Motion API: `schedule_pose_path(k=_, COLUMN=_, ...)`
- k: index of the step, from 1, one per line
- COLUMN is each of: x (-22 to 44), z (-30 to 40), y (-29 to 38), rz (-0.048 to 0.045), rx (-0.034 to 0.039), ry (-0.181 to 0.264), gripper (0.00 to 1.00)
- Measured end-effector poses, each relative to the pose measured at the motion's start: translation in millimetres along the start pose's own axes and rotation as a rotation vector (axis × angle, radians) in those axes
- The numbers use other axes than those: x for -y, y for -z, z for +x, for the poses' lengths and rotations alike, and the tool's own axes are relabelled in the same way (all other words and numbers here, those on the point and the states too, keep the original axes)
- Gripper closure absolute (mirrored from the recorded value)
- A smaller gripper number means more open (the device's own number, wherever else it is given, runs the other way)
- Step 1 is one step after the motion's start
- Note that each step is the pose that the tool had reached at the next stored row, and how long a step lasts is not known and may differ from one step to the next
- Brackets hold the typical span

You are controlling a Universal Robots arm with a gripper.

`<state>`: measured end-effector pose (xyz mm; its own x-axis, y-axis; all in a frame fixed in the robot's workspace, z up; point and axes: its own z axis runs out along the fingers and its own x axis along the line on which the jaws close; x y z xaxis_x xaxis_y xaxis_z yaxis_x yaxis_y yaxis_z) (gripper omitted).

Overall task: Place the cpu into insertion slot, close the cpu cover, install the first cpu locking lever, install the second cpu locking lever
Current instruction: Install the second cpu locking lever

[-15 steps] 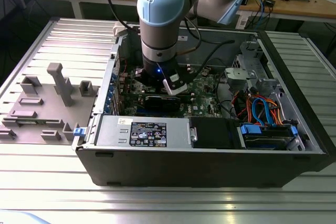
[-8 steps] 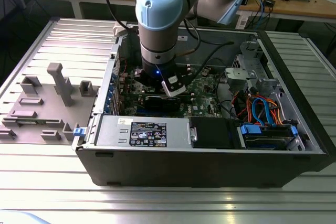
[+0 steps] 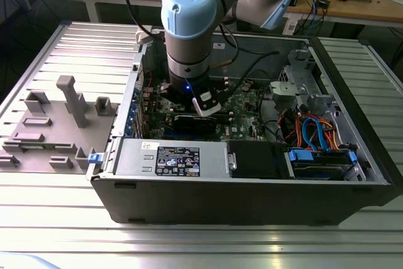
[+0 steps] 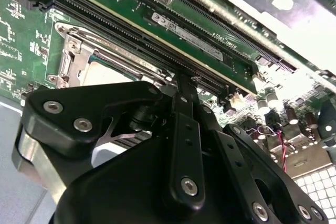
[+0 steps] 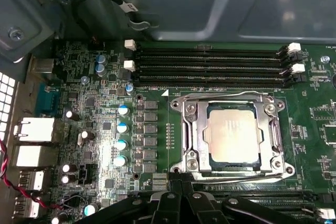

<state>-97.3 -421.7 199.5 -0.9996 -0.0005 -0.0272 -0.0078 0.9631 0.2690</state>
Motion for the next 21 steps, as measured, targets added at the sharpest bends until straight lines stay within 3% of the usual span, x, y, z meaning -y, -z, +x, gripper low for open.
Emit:
schedule_pose_path(k=5, x=0.1, z=1.6, y=-3.1, rz=-0.0204, rx=0.0006, ry=-0.001, gripper=0.89)
schedule_pose_path(k=10, x=-1.7, z=5.2, y=-5.1, rz=-0.0276, rx=0.0, ry=-0.001, gripper=0.89)
schedule_pose_path(k=19, x=-7.8, z=7.5, y=15.9, rz=-0.0276, rx=-0.0036, ry=-0.002, gripper=0.89)
schedule_pose_path(k=21, x=-7.8, z=7.5, y=15.9, rz=-0.0279, rx=-0.0037, ry=-0.002, gripper=0.89)
